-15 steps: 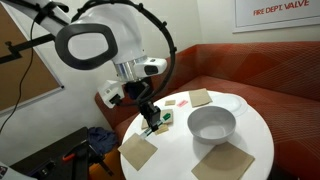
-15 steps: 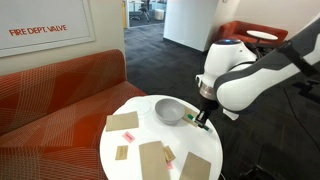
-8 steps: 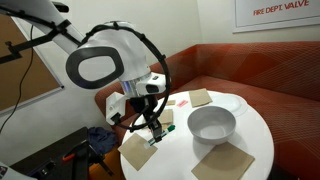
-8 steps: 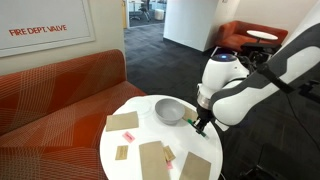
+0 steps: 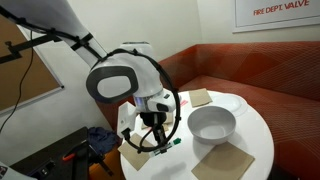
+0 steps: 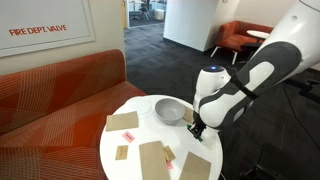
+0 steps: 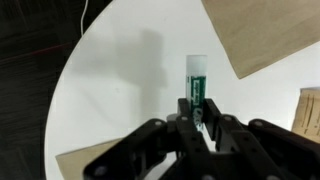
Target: Take the marker out of the bowl and put it on the table
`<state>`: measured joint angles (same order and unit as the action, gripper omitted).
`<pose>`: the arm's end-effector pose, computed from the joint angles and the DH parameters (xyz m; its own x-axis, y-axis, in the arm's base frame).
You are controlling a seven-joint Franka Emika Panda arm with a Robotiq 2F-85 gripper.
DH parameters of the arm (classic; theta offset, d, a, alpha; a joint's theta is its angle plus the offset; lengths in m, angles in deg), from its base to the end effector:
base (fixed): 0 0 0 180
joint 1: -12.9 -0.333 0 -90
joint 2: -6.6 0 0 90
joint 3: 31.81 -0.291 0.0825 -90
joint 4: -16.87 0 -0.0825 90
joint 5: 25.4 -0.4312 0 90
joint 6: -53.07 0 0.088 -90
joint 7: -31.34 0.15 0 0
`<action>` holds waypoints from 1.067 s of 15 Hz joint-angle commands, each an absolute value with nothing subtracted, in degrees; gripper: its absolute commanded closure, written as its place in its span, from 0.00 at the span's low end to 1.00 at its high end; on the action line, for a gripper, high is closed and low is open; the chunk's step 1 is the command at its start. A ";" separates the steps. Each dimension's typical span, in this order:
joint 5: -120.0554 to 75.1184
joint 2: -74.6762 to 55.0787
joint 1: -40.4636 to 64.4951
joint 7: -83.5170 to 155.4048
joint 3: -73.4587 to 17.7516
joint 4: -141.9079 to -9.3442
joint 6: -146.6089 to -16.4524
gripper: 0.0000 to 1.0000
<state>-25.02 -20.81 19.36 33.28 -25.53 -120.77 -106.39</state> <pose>0.4581 -0.1146 0.0017 0.9665 -0.2392 -0.0933 -0.2349 -0.9704 0.0553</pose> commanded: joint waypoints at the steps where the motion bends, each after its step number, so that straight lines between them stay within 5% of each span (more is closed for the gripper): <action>1: -27.85 -25.35 20.70 33.23 -26.82 -117.19 -107.80 0.95; 5: -29.22 -28.28 20.67 33.59 -27.09 -115.04 -107.91 0.95; 6: -29.31 -28.66 20.40 33.88 -26.90 -114.78 -108.11 0.56; 7: -29.41 -28.67 20.22 34.00 -26.80 -114.80 -108.32 0.54; 14: -28.26 -23.59 17.90 34.84 -25.15 -119.14 -112.59 0.04; 16: -28.05 -21.08 17.43 34.60 -24.83 -121.12 -114.14 0.00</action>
